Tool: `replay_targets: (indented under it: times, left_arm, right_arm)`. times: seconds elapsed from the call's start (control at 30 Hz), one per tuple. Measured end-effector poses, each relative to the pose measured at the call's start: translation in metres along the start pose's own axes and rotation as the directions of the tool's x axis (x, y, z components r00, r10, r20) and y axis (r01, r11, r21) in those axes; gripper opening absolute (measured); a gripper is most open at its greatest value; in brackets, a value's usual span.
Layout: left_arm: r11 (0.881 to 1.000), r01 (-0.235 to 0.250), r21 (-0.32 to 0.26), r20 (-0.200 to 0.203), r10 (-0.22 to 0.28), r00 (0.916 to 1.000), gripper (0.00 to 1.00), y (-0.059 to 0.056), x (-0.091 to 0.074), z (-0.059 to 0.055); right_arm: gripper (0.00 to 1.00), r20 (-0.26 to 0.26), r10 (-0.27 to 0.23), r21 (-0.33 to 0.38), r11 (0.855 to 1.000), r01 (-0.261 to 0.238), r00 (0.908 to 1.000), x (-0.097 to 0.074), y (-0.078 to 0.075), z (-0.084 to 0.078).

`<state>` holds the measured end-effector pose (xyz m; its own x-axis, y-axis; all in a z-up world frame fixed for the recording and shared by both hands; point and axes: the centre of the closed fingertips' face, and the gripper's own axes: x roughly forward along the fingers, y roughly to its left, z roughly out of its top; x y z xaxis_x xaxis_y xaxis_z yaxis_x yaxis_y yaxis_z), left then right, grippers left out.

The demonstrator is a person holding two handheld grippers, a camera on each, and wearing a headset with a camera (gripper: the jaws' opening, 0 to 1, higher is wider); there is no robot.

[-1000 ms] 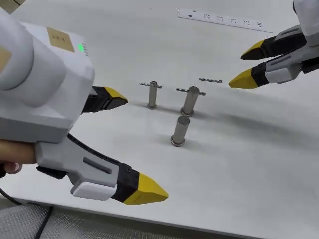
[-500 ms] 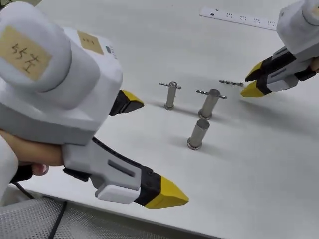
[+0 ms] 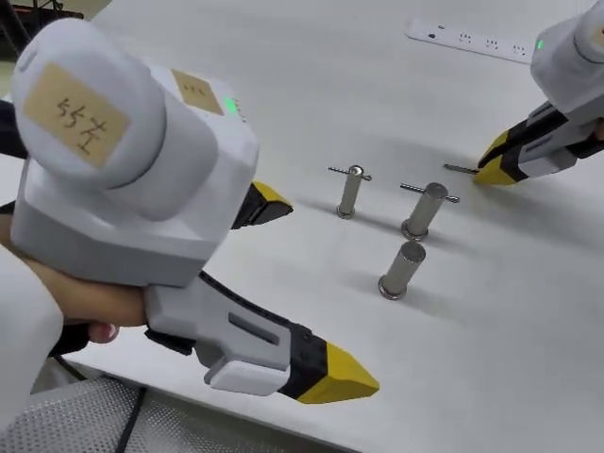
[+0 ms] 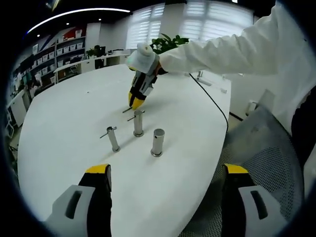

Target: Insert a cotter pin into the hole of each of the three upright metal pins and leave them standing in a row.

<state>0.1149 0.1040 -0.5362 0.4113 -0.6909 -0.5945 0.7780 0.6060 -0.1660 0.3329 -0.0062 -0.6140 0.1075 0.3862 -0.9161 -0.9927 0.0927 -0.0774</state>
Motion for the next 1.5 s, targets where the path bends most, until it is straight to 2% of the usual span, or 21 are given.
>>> replay_targets:
  times: [0.13,0.23,0.3,0.33,0.5,0.63,0.7,0.8,0.9,0.93,1.07,1.2,1.3,1.5]
  left_arm:
    - [1.000,0.002,-0.004,0.007,-0.002,1.0000,0.91,-0.001,0.000,0.002]
    - [1.000,0.004,0.002,0.004,-0.004,1.0000,0.91,0.000,-0.001,0.001]
    - [1.000,0.006,-0.008,0.021,-0.006,0.9998,0.89,0.001,-0.001,0.002]
    - [1.000,0.011,-0.015,0.027,-0.011,0.9996,0.89,0.000,-0.001,0.002]
    - [1.000,0.016,-0.023,0.034,-0.015,0.9993,0.87,0.001,0.000,0.002]
    - [0.999,-0.001,-0.036,0.042,0.003,0.9991,0.84,0.006,-0.001,0.002]
    - [0.999,-0.004,-0.046,0.051,0.007,0.9987,0.84,0.009,-0.003,0.003]
    - [0.999,-0.006,-0.049,0.059,0.009,0.9982,0.84,0.010,-0.005,0.005]
    - [0.999,-0.006,-0.046,0.064,0.009,0.9979,0.84,0.010,-0.007,0.006]
    - [0.999,-0.005,-0.047,0.065,0.008,0.9979,0.84,0.010,-0.007,0.006]
    - [0.999,-0.003,-0.055,0.066,0.007,0.9978,0.84,0.008,-0.007,0.005]
    - [0.998,0.000,-0.057,0.062,0.003,0.9981,0.81,0.006,-0.008,0.002]
    - [0.999,-0.002,-0.053,0.058,0.005,0.9983,0.81,0.005,-0.008,0.001]
    - [0.998,0.006,-0.066,0.091,0.000,0.9959,0.80,0.005,-0.009,0.005]
  right_arm:
    - [0.00,-0.009,0.027,-0.009,1.000,-0.027,0.9996,0.001,-0.001,0.003]
    - [0.00,-0.058,0.035,-0.016,0.999,-0.036,0.9977,-0.001,0.000,0.002]
    - [0.00,-0.096,0.045,-0.045,0.998,-0.050,0.9944,-0.001,-0.001,0.001]
    - [0.00,-0.117,0.045,-0.076,0.996,-0.054,0.9921,-0.001,-0.002,0.001]
    - [0.00,-0.183,0.072,-0.114,0.989,-0.094,0.9804,-0.001,-0.002,0.002]
    - [0.00,-0.234,0.093,-0.178,0.974,-0.137,0.9677,-0.001,-0.003,0.001]
    - [0.00,-0.242,0.100,-0.179,0.973,-0.145,0.9651,0.000,-0.005,0.001]
    - [0.00,-0.246,0.133,-0.113,0.980,-0.165,0.9600,0.000,-0.005,0.000]
    - [0.00,-0.237,0.154,-0.098,0.979,-0.181,0.9594,0.001,-0.011,0.000]
    - [0.00,-0.219,0.155,-0.071,0.982,-0.174,0.9633,0.001,-0.009,0.000]
    - [0.00,-0.175,0.149,-0.074,0.984,-0.164,0.9733,0.000,-0.002,-0.002]
    - [0.00,-0.152,0.144,-0.074,0.985,-0.156,0.9780,0.000,0.001,-0.001]
    - [0.00,-0.153,0.132,-0.082,0.986,-0.146,0.9793,0.000,0.002,0.000]
    - [0.00,-0.194,0.067,-0.131,0.987,-0.094,0.9786,0.002,-0.004,-0.001]
